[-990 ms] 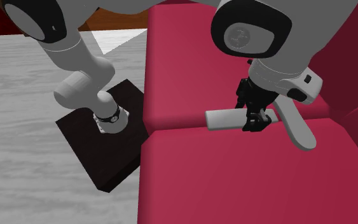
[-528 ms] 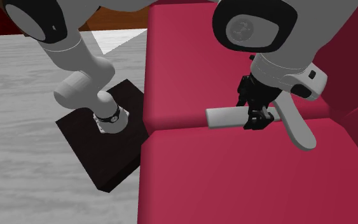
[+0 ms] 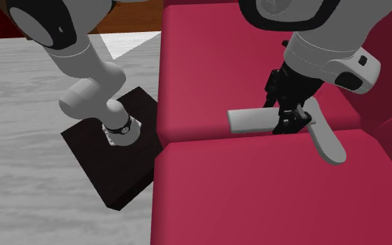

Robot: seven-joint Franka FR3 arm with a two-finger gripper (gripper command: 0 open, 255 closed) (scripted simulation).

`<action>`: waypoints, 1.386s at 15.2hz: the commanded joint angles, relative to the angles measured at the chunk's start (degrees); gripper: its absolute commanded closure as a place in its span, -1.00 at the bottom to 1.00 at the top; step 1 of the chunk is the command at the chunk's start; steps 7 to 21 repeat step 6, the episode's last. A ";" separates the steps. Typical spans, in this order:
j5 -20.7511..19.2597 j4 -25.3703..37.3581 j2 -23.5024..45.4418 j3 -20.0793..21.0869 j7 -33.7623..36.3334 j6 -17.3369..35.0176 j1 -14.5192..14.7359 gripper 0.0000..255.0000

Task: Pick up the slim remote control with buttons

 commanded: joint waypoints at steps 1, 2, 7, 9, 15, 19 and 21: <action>-0.08 2.14 0.38 0.07 0.11 -1.77 0.12 1.00; -0.13 3.27 0.64 0.09 0.13 -2.65 0.16 1.00; -0.25 5.82 1.28 0.13 0.17 -4.57 0.25 1.00; -0.25 5.82 1.28 0.13 0.17 -4.57 0.25 1.00; -0.25 5.82 1.28 0.13 0.17 -4.57 0.25 1.00; -0.25 5.82 1.28 0.13 0.17 -4.57 0.25 1.00; -0.25 5.82 1.28 0.13 0.17 -4.57 0.25 1.00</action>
